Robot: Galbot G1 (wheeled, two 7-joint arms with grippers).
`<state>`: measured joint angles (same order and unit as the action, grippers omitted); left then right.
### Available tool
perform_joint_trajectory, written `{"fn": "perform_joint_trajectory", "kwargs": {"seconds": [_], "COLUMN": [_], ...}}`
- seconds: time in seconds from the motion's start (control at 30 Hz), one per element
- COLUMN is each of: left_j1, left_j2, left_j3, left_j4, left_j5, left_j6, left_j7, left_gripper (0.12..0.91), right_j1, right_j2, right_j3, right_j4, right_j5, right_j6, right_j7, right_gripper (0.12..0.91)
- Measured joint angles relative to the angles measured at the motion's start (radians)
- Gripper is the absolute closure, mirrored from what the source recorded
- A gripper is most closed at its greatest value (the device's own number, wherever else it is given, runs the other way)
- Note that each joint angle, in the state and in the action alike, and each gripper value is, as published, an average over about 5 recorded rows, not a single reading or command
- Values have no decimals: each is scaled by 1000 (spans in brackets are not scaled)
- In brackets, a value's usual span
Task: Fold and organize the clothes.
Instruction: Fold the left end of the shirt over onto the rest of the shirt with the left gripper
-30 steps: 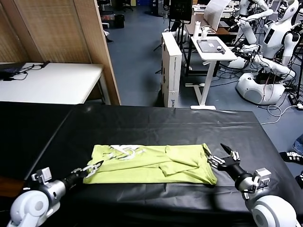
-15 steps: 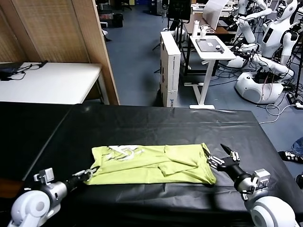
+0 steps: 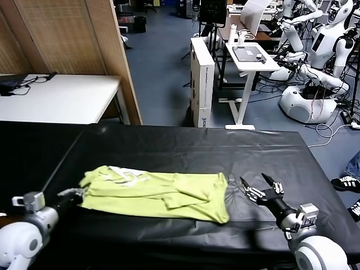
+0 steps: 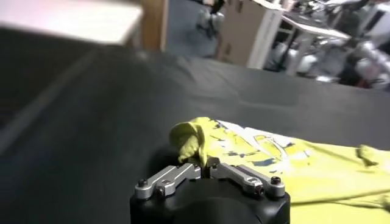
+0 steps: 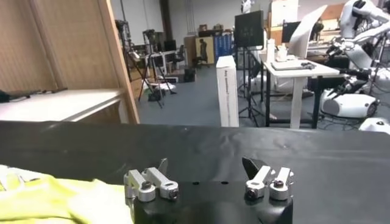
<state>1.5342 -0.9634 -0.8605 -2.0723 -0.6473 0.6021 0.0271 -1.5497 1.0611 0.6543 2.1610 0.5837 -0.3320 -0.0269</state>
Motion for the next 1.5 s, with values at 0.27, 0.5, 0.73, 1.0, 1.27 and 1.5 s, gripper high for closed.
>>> {"fn": "perform_joint_trajectory", "kwargs": {"seconds": [0.27,0.5,0.73,1.0,1.27,1.5], "left_j1": [-6,-48,-125,-210,-266,-272], "left_j2": [-70,-130,-197,-294,-373,-417], "left_j3": [74,205,358,510,580,612], "left_j4": [-127,-172,-157,-121,-83,-64], "left_j5": [-165,-267,-257,-227,-216,-207], "left_j6": [103,121,121,126,128,128], "left_j7": [-96,-134,-151,-181,-189,-189], "left_gripper": [851,851,851,851,851,851], "right_j1": [-48,-114,-172,-204,-205,-198], "right_j2": [33,73,136,188,205,206], "right_j3": [32,76,85,91,87,84], "right_j4": [17,-2,-3,-2,-12,-23], "right_j5": [-46,-131,-230,-272,-282,-285], "right_j6": [29,103,135,148,146,141], "right_j7": [-8,-23,-31,-32,-33,-32], "right_gripper": [118,118,118,118,118,118]}}
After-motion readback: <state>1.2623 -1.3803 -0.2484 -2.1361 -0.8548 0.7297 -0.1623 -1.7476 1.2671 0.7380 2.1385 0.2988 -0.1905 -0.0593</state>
